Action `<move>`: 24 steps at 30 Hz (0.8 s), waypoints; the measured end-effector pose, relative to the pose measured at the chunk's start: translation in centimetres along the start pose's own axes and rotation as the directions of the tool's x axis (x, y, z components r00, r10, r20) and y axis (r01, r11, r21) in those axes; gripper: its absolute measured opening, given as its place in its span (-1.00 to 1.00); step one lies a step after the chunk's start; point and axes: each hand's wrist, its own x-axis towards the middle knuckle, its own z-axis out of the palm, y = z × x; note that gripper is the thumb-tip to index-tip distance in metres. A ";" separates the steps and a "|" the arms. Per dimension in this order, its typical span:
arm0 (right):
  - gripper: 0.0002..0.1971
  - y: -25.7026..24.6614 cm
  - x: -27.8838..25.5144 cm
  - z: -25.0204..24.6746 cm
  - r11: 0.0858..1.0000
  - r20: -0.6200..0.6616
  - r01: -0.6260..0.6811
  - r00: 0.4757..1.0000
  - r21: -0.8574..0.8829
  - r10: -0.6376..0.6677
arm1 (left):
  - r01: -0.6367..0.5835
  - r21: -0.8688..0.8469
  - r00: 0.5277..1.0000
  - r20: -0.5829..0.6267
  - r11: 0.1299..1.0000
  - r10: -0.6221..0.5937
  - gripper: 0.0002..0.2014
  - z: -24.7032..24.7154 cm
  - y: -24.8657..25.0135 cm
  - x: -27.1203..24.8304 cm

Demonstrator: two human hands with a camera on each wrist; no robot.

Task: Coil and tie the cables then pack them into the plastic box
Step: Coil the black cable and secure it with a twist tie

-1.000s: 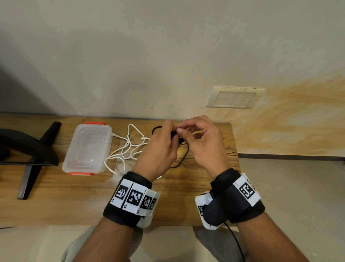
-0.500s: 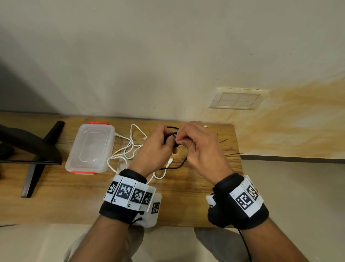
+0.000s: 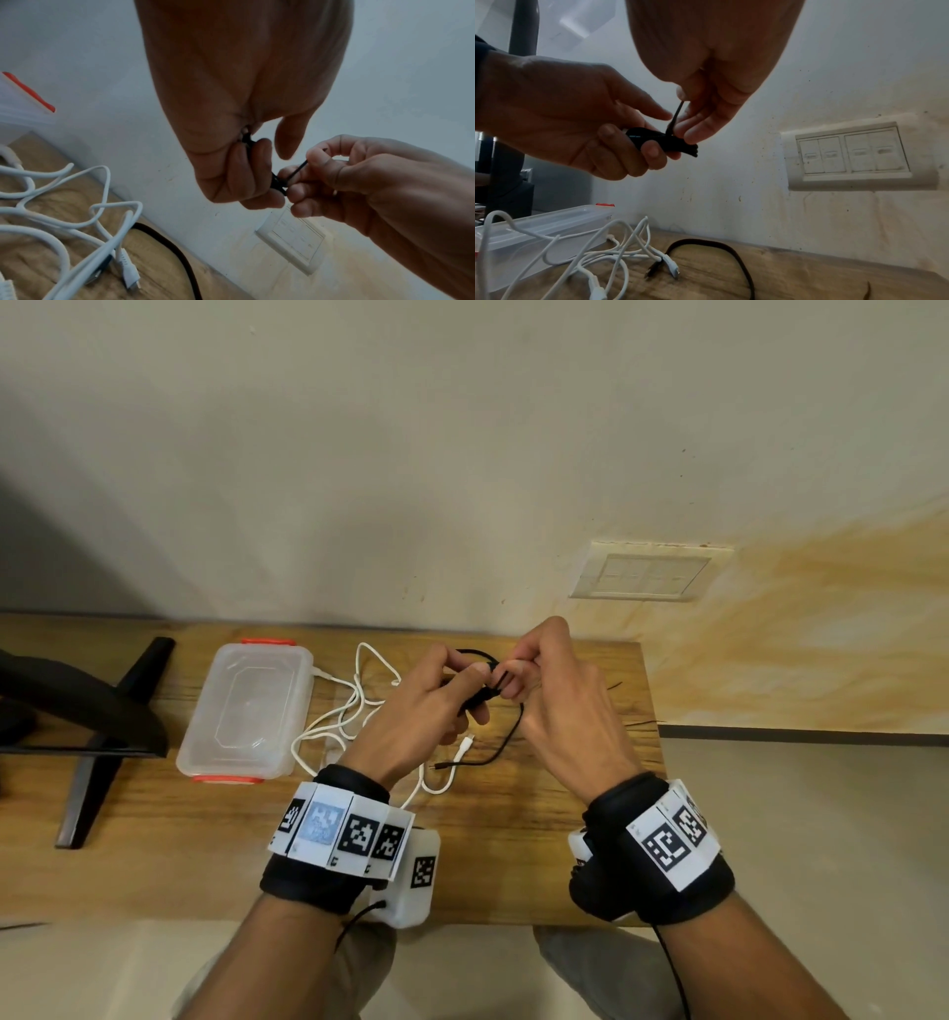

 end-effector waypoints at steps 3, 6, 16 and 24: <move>-0.65 -0.3 0.0 -0.2 0.999 -0.001 -0.029 1.000 0.018 0.029 | -0.085 0.166 0.996 0.048 0.983 0.078 -0.69 -0.1 -0.2 -0.2; -0.74 -0.2 0.1 -0.4 0.994 -0.022 -0.074 0.997 0.082 0.076 | -0.182 0.284 0.983 0.050 0.941 0.175 -0.63 0.1 -0.4 -0.2; -0.68 -0.7 0.0 0.1 0.999 -0.041 -0.052 0.998 0.016 0.052 | -0.292 0.377 0.956 0.103 0.879 0.274 -0.85 1.0 -0.4 -0.1; -0.67 -1.8 0.6 0.3 0.995 -0.187 -0.031 0.981 0.090 0.047 | -0.292 0.310 0.956 0.103 0.905 0.273 -0.88 1.4 -0.2 -0.1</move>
